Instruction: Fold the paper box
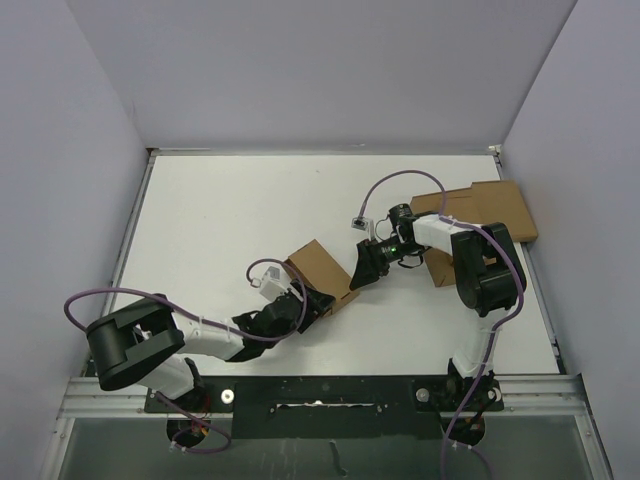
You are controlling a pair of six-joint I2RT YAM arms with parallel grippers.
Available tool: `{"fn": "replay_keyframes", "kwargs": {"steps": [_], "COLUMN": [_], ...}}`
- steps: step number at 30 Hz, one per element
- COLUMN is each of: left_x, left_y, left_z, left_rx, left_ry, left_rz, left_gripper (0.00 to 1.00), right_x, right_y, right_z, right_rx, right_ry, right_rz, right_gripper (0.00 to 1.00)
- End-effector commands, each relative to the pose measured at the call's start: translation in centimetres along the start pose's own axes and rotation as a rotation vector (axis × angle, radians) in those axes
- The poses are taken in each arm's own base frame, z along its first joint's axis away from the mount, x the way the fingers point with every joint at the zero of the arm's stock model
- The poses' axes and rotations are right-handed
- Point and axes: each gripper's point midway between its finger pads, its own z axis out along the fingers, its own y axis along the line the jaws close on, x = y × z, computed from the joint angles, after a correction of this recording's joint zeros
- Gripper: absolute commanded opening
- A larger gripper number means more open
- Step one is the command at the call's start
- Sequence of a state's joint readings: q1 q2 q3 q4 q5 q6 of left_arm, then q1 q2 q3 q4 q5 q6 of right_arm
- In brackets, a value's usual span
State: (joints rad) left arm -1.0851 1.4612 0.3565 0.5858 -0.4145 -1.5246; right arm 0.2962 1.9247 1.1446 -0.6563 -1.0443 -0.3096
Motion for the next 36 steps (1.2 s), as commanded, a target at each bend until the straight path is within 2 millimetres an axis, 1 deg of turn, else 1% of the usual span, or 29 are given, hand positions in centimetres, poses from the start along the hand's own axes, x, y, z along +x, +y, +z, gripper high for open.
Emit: {"fn": "replay_keyframes", "kwargs": {"steps": [1,4,5,6,7,11,13,15,18,21,22,26,28,29,32,36], "left_x": [0.3,0.4,0.4,0.4,0.5,0.4,0.5,0.7,0.8,0.8,0.8,0.7,0.6,0.6,0.3,0.1], "left_y": [-2.3,-2.2,-2.2,-2.2,-2.2,-2.4,-2.4,-2.4,-2.4,-2.8,-2.9,-3.4,-3.6,-3.6,-3.4,-3.6], "left_z": [0.4,0.3,0.3,0.3,0.3,0.2,0.2,0.3,0.3,0.3,0.2,-0.1,-0.3,-0.4,-0.7,-0.7], "left_rx": [0.045,0.037,0.037,0.036,0.036,0.036,0.033,0.033,0.036,0.046,0.051,0.071,0.079,0.079,0.073,0.062], "left_ry": [0.005,0.010,0.011,0.013,0.014,0.015,0.019,0.028,0.035,0.042,0.046,0.051,0.050,0.050,0.046,0.042], "left_rz": [-0.057,-0.055,-0.056,-0.055,-0.055,-0.052,-0.050,-0.049,-0.037,-0.005,0.007,0.050,0.070,0.075,0.082,0.074], "left_gripper": [0.58,0.53,0.51,0.46,0.44,0.20,0.15,0.13,0.13,0.19,0.22,0.44,0.51,0.52,0.52,0.48], "right_x": [-0.8,-0.8,-0.8,-0.8,-0.8,-0.7,-0.7,-0.8,-0.9,-1.1,-1.1,-1.1,-1.1,-1.1,-1.1,-1.0], "right_y": [0.0,0.0,0.0,0.0,0.0,0.0,0.0,0.0,0.2,0.1,0.1,0.1,0.1,0.1,0.1,0.1], "right_z": [0.5,0.5,0.5,0.5,0.5,0.5,0.5,0.5,0.4,0.1,0.1,0.1,0.1,0.1,0.1,0.2], "right_rx": [-0.010,-0.008,-0.008,-0.006,-0.006,-0.005,-0.007,-0.006,-0.006,-0.003,-0.004,-0.004,-0.005,-0.006,-0.006,-0.006], "right_ry": [0.000,0.002,0.002,0.003,0.003,0.004,0.004,0.001,0.000,-0.007,-0.009,-0.011,-0.009,-0.010,-0.010,-0.008], "right_rz": [-0.044,-0.045,-0.044,-0.044,-0.045,-0.045,-0.045,-0.047,-0.051,-0.052,-0.052,-0.053,-0.051,-0.051,-0.050,-0.048], "right_gripper": [0.44,0.44,0.44,0.44,0.44,0.44,0.44,0.44,0.44,0.44,0.44,0.44,0.44,0.44,0.44,0.44]}}
